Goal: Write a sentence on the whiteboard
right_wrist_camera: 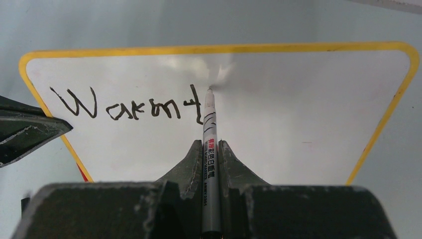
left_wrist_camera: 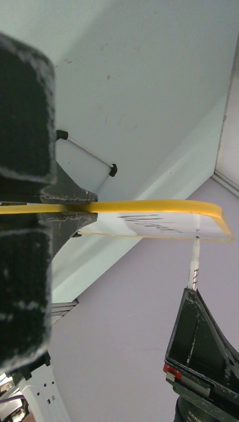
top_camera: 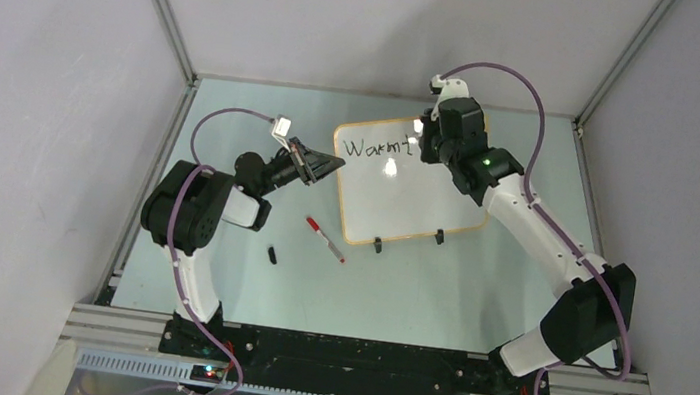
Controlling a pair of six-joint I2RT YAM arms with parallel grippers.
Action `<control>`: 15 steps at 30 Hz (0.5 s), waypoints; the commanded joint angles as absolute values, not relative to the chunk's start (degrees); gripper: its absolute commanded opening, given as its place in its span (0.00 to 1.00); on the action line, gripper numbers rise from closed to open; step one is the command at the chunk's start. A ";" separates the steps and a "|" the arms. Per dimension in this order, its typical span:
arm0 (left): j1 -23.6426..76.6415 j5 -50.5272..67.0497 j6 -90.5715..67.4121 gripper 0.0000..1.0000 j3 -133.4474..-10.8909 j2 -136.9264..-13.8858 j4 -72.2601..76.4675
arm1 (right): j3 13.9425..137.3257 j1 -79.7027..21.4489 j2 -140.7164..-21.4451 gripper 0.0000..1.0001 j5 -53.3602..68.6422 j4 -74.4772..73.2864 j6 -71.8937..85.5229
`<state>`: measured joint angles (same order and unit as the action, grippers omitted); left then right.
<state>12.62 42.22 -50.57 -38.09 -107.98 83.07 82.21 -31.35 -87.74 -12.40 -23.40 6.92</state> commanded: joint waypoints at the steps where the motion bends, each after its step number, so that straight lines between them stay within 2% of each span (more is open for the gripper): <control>1: 12.60 43.42 -49.22 0.00 -39.50 -108.44 85.06 | 85.72 -31.00 -88.88 0.00 -13.19 -21.72 5.99; 15: 12.48 43.46 -49.22 0.00 -39.42 -108.37 85.17 | 85.76 -31.01 -89.92 0.00 -13.28 -22.88 6.32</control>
<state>12.58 42.19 -50.59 -38.09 -108.01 83.02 83.72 -31.24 -89.45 -12.64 -23.46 6.74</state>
